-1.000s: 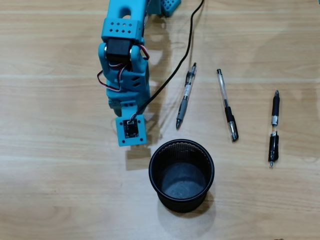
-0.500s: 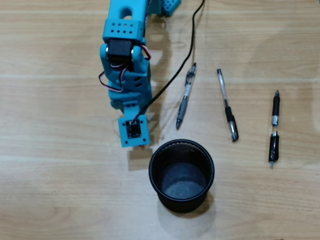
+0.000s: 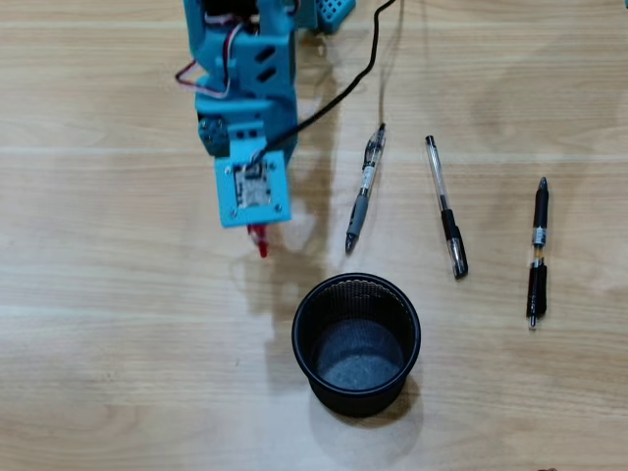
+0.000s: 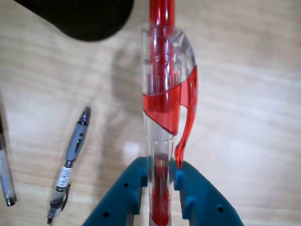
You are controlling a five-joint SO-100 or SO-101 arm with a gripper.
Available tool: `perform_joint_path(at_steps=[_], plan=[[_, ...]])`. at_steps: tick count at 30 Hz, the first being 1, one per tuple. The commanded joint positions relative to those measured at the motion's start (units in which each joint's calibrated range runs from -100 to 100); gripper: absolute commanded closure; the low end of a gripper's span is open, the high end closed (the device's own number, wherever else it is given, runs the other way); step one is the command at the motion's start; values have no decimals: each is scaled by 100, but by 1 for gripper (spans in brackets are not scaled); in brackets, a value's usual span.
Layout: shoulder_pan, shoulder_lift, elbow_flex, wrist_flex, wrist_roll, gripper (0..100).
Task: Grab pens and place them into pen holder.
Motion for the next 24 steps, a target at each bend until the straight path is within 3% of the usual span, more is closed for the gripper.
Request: perform_joint_path(at_steps=[1, 9, 16, 24], plan=[[-86, -803, -588, 15, -33, 98], [-260, -1262, -815, -212, -274, 98], [-653, -1143, -597, -1989, -357, 98], [-1110, -421, 72, -4960, -473, 98]])
